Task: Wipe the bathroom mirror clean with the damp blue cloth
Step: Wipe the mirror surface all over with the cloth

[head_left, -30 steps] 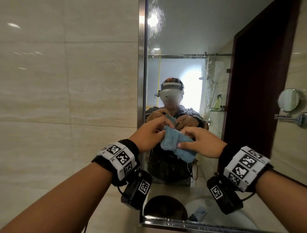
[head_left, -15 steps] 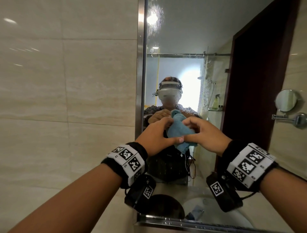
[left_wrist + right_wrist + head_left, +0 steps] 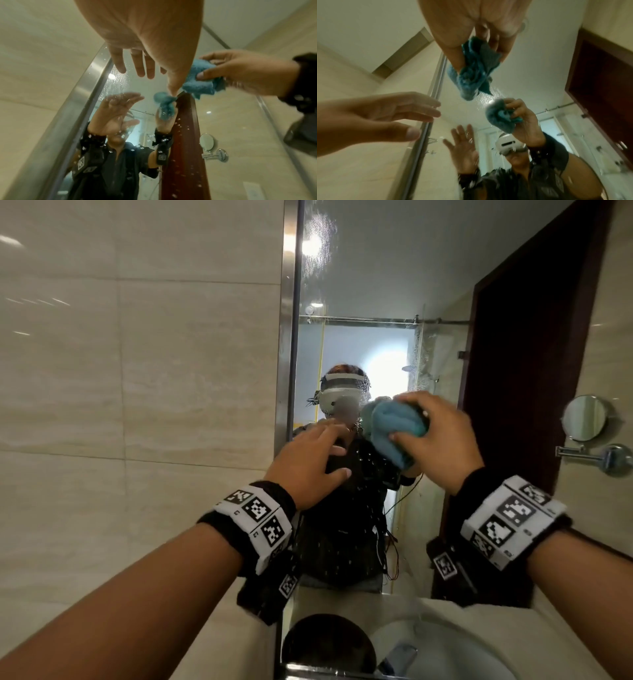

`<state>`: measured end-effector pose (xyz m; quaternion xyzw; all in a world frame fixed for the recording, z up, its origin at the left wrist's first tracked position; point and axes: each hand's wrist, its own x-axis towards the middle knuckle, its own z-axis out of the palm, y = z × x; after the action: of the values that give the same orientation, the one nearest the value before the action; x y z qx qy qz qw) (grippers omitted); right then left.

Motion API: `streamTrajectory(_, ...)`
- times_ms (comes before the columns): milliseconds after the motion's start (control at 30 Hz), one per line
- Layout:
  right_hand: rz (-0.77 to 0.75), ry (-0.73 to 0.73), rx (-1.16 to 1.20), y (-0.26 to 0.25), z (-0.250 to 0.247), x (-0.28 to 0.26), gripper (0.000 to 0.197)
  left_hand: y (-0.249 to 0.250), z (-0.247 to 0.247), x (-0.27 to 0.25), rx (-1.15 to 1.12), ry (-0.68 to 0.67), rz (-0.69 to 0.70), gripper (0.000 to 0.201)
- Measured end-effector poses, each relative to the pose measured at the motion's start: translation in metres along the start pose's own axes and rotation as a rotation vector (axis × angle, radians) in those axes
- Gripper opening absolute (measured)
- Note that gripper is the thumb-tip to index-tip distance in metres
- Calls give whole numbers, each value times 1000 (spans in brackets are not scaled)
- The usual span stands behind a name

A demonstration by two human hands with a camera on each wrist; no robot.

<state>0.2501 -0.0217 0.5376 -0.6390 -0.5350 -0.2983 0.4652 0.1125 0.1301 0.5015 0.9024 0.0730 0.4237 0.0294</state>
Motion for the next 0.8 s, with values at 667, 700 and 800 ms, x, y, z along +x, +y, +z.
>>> streamTrajectory(667, -161, 0, -440, 26, 43, 25, 56, -34, 46, 14, 558, -112, -58, 133)
streamTrajectory(700, -166, -71, -459, 28, 48, 11, 59, -32, 46, 13, 557, -113, -63, 133)
streamTrajectory(800, -265, -237, -549, 39, 52, -24, 55, -31, 46, 14, 561, -116, -68, 134)
